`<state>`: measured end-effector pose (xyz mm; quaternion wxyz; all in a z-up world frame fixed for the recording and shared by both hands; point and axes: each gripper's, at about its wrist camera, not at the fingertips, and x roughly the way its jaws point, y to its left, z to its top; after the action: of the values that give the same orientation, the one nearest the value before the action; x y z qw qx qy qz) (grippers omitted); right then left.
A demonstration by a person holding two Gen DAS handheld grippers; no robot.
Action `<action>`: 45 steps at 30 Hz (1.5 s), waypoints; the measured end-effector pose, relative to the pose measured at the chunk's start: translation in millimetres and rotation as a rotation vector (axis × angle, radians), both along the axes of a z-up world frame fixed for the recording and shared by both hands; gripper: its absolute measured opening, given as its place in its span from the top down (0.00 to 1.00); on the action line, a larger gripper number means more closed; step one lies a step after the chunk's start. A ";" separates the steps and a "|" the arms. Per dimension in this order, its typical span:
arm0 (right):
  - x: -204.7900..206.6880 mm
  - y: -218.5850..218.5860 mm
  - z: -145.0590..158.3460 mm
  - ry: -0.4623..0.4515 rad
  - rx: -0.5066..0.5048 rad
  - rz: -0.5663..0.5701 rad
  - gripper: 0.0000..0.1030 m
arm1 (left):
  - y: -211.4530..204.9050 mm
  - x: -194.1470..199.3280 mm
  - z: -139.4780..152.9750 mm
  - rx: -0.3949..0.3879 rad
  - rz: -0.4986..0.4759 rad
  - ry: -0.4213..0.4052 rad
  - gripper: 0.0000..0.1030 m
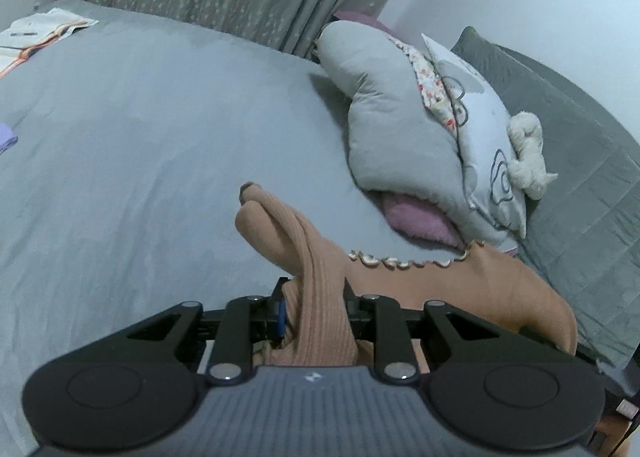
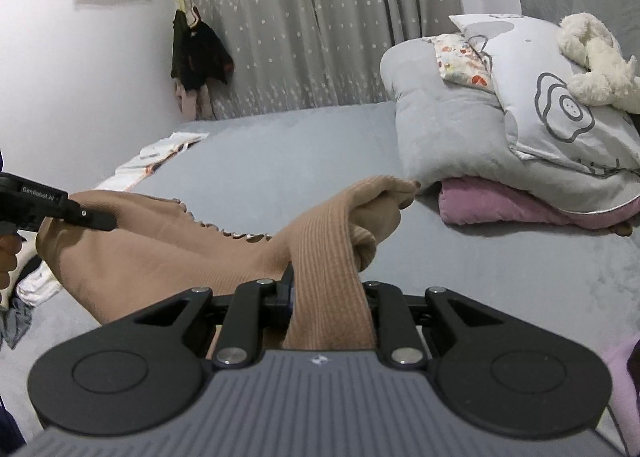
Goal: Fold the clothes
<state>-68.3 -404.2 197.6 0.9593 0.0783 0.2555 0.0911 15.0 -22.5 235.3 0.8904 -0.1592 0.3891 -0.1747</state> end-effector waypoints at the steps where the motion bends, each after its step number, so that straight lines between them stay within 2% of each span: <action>1: -1.8 -6.3 0.3 -0.001 -0.006 -0.013 0.80 | -15.6 5.1 4.0 0.011 -0.012 0.000 0.78; 3: -6.2 -20.8 1.8 -0.004 -0.022 -0.042 0.80 | -33.3 8.8 7.3 0.027 -0.029 -0.005 0.78; 7: -27.0 -67.1 11.3 -0.031 -0.058 -0.150 0.80 | -108.5 21.7 15.1 0.062 -0.104 -0.033 0.78; 10: -50.0 -108.9 22.9 -0.061 -0.102 -0.247 0.80 | -193.8 20.1 25.2 0.068 -0.191 -0.080 0.78; 12: -75.7 -138.5 32.7 -0.086 -0.133 -0.319 0.80 | -243.5 16.5 33.1 0.065 -0.243 -0.110 0.78; 13: -91.4 -154.0 38.6 -0.101 -0.147 -0.361 0.80 | -255.7 13.8 32.5 0.063 -0.256 -0.117 0.78; 17: -156.0 -203.7 56.5 -0.160 -0.198 -0.529 0.80 | -387.8 -20.7 34.5 0.042 -0.434 -0.209 0.78; 18: -190.5 -222.7 57.7 -0.185 -0.220 -0.616 0.80 | -417.9 -29.4 34.0 0.042 -0.479 -0.227 0.78; 20: -232.1 -237.4 52.0 -0.204 -0.261 -0.734 0.80 | -478.2 -46.4 33.3 0.040 -0.570 -0.263 0.77; 21: -251.5 -243.1 46.8 -0.212 -0.280 -0.794 0.80 | -486.4 -48.7 34.7 0.042 -0.584 -0.267 0.77; 23: -278.1 -246.3 21.1 -0.200 -0.279 -0.893 0.80 | -561.2 -70.6 4.7 0.101 -0.698 -0.275 0.77; 25: -297.6 -247.4 -13.4 -0.168 -0.251 -0.973 0.80 | -606.4 -82.2 -27.3 0.181 -0.766 -0.264 0.76; 26: -307.4 -248.0 -30.6 -0.152 -0.237 -1.013 0.80 | -635.2 -88.1 -61.6 0.275 -0.812 -0.248 0.74; 27: -306.5 -250.7 -54.0 -0.107 -0.173 -1.017 0.80 | -656.3 -91.1 -95.9 0.377 -0.833 -0.218 0.72; 28: -305.2 -253.5 -77.5 -0.061 -0.107 -1.020 0.80 | -663.3 -91.5 -110.3 0.425 -0.835 -0.203 0.68; 29: -303.9 -256.4 -101.1 -0.014 -0.041 -1.021 0.80 | -676.2 -95.8 -152.3 0.569 -0.814 -0.206 0.62; 30: -302.6 -259.2 -124.7 0.032 0.026 -1.021 0.79 | -678.8 -97.8 -162.1 0.601 -0.808 -0.218 0.56; 31: -302.3 -259.2 -133.2 0.018 0.025 -1.043 0.79 | -673.6 -104.7 -170.3 0.580 -0.802 -0.309 0.54; 32: -302.0 -259.1 -141.1 0.003 0.022 -1.066 0.78 | -670.6 -105.5 -169.9 0.566 -0.800 -0.328 0.53; 36: -307.6 -262.9 -144.3 -0.026 0.086 -1.107 0.76 | -662.4 -99.0 -159.1 0.535 -0.784 -0.303 0.48; 39: -312.9 -263.9 -143.8 -0.029 0.100 -1.120 0.71 | -658.2 -100.4 -149.8 0.547 -0.784 -0.343 0.37; 45: -317.3 -243.4 -129.1 0.005 -0.017 -1.154 0.59 | -647.3 -103.7 -139.8 0.533 -0.755 -0.352 0.30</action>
<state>-385.6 -647.6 68.6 0.8536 0.1976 0.1745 -0.4494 -88.7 -669.8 95.5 0.8270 0.2578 0.2944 -0.4037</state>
